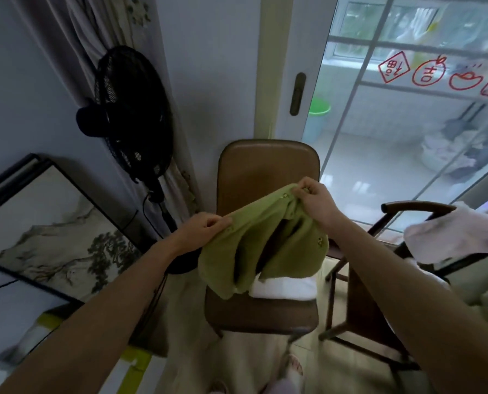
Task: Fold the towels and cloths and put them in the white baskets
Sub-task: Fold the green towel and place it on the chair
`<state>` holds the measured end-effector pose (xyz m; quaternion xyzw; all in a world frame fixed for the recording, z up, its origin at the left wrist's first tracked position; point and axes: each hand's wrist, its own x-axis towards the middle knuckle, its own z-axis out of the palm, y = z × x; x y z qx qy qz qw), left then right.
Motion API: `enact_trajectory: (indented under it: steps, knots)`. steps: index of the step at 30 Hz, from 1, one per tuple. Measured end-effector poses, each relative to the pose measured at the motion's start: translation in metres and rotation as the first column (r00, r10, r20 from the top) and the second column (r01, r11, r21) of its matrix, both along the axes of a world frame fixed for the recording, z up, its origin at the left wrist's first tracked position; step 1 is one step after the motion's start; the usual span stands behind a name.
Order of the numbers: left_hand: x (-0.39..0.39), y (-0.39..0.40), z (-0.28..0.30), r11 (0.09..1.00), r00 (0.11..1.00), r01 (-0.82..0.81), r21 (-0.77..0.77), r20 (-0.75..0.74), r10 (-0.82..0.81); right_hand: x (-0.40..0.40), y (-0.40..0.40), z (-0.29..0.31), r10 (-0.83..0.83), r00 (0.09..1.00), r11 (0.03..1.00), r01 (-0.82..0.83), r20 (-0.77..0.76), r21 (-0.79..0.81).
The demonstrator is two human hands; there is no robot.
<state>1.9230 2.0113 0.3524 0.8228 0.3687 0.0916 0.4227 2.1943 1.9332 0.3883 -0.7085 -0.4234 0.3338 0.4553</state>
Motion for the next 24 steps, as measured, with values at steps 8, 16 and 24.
enact_trajectory:
  steps: [8, 16, 24]
  knots:
    - [-0.013, 0.004, 0.018, 0.971, 0.993, 0.115, 0.208, 0.017, -0.121, -0.038, -0.035, -0.009, 0.076, 0.991, 0.995, -0.068, 0.11, -0.077]
    - [0.016, -0.019, 0.052, 0.922, 0.941, 0.301, 0.244, 0.078, -0.328, -0.079, -0.044, -0.01, 0.447, 0.839, 0.879, -0.477, -0.311, -0.024]
    - [-0.018, -0.017, 0.026, 0.971, 0.963, 0.24, 0.017, -0.132, -0.236, -0.048, -0.048, -0.019, 0.091, 0.984, 0.994, -0.099, -0.154, -0.044]
